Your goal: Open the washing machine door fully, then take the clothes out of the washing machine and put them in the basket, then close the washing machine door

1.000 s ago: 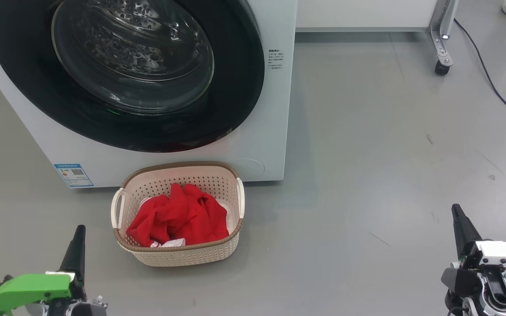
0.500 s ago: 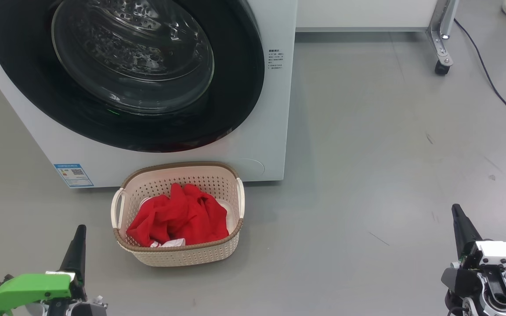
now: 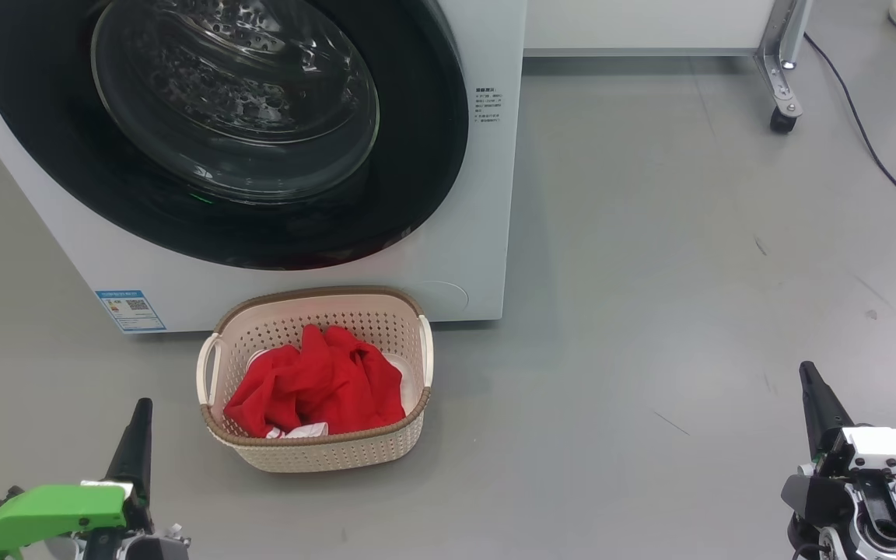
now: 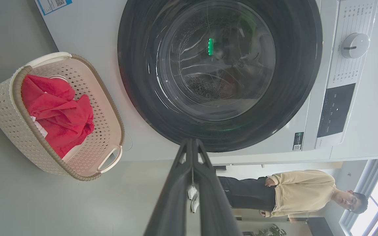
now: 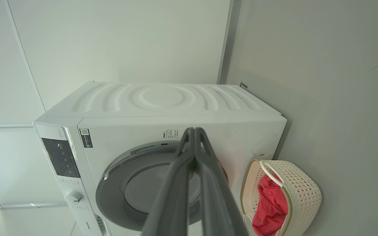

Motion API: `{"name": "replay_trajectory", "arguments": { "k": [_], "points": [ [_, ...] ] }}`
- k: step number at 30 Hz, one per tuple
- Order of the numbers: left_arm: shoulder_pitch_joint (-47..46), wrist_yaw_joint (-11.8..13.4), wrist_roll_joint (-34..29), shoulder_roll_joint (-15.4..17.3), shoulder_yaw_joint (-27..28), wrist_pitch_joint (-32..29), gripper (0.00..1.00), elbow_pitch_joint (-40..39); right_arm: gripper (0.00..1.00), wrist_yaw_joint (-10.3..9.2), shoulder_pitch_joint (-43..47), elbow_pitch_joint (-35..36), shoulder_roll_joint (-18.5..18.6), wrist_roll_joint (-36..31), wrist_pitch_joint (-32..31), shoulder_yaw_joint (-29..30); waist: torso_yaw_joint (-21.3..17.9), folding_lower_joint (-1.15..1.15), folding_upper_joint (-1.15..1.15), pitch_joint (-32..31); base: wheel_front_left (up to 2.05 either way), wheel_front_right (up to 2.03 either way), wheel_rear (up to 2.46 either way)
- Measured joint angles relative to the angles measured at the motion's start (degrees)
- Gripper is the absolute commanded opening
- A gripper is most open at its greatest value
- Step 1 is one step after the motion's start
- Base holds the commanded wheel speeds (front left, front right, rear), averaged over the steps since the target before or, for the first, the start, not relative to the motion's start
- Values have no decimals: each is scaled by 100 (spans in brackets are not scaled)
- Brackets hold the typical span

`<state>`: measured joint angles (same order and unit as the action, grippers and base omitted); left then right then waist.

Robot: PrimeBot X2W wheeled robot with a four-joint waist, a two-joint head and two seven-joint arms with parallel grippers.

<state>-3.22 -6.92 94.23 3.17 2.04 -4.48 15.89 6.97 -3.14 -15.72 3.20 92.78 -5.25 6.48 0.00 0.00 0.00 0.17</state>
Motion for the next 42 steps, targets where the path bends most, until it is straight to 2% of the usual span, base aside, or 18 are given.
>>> {"name": "replay_trajectory", "arguments": {
  "k": [42],
  "points": [
    [0,0,0,-1,18,0,0,-8,0,0,0,0,-10,0,0,10,0,0,0,0,0,0,0]
  ]
}}
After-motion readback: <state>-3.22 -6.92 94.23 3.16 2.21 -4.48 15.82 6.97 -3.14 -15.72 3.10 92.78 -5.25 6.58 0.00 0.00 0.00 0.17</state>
